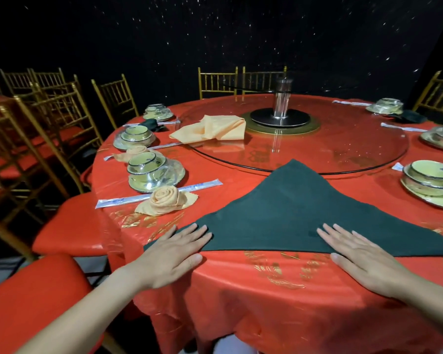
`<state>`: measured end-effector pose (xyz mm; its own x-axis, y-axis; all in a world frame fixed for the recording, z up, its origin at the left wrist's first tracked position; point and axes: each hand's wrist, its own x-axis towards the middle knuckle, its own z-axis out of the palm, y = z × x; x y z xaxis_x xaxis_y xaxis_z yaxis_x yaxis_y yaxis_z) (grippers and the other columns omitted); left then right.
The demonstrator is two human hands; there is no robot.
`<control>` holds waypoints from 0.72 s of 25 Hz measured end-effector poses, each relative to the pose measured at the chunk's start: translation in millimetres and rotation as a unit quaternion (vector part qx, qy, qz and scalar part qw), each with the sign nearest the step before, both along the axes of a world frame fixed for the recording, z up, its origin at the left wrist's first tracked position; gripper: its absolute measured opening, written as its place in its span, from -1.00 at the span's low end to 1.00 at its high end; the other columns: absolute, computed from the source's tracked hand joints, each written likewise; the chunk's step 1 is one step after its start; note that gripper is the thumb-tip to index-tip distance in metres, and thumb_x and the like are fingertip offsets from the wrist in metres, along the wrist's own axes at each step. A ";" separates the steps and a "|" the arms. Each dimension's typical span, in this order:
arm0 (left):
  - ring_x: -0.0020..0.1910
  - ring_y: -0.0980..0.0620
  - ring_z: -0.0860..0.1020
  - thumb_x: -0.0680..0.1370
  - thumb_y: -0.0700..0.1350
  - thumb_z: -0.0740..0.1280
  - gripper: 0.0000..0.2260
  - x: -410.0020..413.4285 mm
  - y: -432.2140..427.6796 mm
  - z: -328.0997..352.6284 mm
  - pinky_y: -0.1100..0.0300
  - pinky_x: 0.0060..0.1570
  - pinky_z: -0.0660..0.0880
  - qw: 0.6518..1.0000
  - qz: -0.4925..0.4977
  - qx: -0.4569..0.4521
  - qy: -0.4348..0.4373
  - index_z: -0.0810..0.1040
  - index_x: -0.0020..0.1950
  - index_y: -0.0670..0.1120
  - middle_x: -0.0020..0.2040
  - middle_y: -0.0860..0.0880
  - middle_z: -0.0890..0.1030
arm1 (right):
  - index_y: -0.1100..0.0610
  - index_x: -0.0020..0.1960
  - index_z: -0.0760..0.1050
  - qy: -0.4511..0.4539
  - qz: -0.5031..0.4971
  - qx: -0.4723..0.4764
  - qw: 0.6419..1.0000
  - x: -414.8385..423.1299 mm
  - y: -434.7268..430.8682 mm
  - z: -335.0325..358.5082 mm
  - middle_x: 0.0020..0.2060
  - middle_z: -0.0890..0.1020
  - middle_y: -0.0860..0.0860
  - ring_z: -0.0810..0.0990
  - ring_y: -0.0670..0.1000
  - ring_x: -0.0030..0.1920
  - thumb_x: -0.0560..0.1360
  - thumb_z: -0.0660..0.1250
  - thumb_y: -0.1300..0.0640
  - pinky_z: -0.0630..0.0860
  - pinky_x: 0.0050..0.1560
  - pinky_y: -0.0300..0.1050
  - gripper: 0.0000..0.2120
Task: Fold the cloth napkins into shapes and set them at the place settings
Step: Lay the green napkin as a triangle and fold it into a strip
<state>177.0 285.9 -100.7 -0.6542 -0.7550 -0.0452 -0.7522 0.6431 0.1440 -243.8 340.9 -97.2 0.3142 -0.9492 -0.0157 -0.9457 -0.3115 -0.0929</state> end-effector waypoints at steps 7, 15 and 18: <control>-0.05 0.02 0.56 0.50 0.13 0.20 -0.65 -51.4 -8.7 6.7 0.15 -0.10 0.54 0.976 -0.079 -0.175 0.100 0.62 0.11 -0.02 -0.01 0.06 0.59 | -0.09 0.16 0.27 -0.038 -0.002 -0.040 0.998 0.5 1.4 8.6 0.39 0.09 -0.32 0.03 -0.41 0.32 0.61 0.07 -0.10 -0.09 0.21 -0.59 -0.83; -0.13 0.06 0.50 0.49 0.13 0.07 -0.59 -59.8 -15.9 13.3 0.13 -0.11 0.44 0.989 -0.006 -0.059 0.138 0.59 -0.06 -0.10 -0.16 0.04 0.53 | -0.02 -0.11 0.48 -0.039 -0.023 -0.105 0.993 2.9 -1.7 10.0 -0.16 0.53 -0.16 0.55 -0.03 -0.06 0.56 0.03 -0.16 0.43 -0.06 -0.14 -0.68; -0.20 0.12 0.48 0.58 -0.03 0.23 -0.85 -65.7 -23.5 17.0 0.24 -0.16 0.36 0.987 0.070 0.019 0.141 0.47 0.10 -0.03 -0.22 0.17 0.51 | -0.01 -0.18 0.42 -0.098 -0.103 -0.105 0.984 7.2 -13.1 17.3 -0.29 0.50 -0.16 0.51 -0.04 -0.15 0.54 0.24 -0.08 0.31 -0.13 -0.14 -0.82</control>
